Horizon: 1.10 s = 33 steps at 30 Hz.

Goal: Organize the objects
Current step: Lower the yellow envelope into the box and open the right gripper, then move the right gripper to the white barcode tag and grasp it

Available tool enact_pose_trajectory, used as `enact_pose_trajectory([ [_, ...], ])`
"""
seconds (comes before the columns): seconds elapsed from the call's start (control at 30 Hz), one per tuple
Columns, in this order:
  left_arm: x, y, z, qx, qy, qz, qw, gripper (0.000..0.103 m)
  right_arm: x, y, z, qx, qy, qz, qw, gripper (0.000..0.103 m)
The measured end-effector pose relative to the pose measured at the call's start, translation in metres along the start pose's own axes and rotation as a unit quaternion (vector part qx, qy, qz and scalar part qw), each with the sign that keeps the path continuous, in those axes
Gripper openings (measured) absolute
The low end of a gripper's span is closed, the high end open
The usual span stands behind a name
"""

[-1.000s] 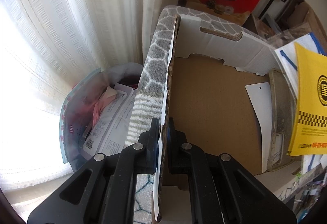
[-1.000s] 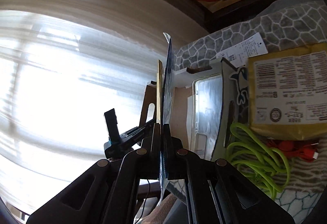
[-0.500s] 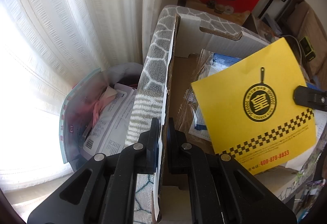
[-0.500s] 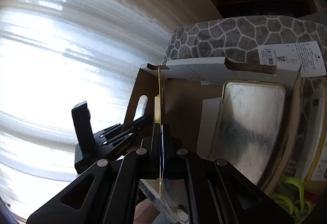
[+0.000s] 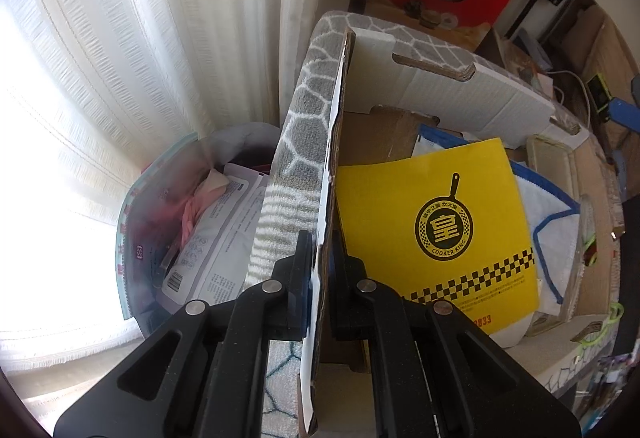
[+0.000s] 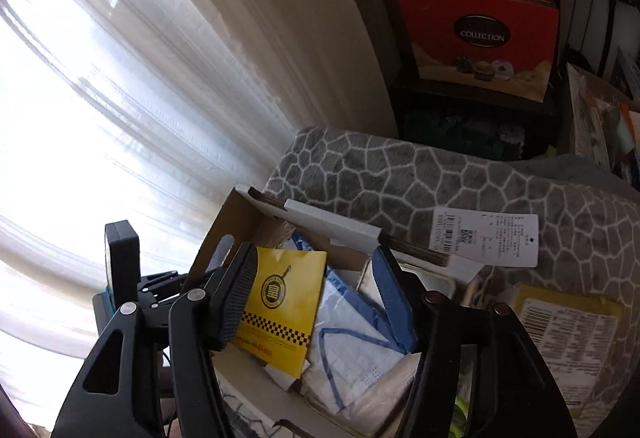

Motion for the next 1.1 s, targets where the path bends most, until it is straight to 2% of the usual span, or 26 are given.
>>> enact_pose_trajectory([
  [0.17, -0.001, -0.001, 0.002, 0.004, 0.000, 0.000, 1.0000, 0.005, -0.001, 0.033, -0.020, 0.027, -0.004, -0.012, 1.000, 0.062],
  [0.47, -0.003, 0.000, 0.006, 0.009, -0.002, 0.000, 1.0000, 0.004, 0.015, 0.043, -0.048, 0.089, -0.005, 0.006, 0.996, 0.061],
  [0.83, -0.005, 0.010, 0.044, -0.022, 0.014, -0.013, 0.9996, 0.004, 0.021, 0.015, -0.066, 0.149, 0.002, 0.052, 0.987, 0.057],
  [1.1, 0.006, 0.002, 0.064, -0.020, 0.030, -0.005, 0.9993, 0.004, 0.009, -0.025, -0.082, 0.194, 0.009, 0.097, 0.976, 0.056],
])
Point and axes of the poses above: each gripper's, at about its wrist camera, not at the fingertips, and y roughly against the way its jaws point, z to its left, x to its underside, the point moved 5 cm from there along -y, roughly the way its jaws point, and after that the axes turned 10 degrees about -x, right-handed, at the moved point
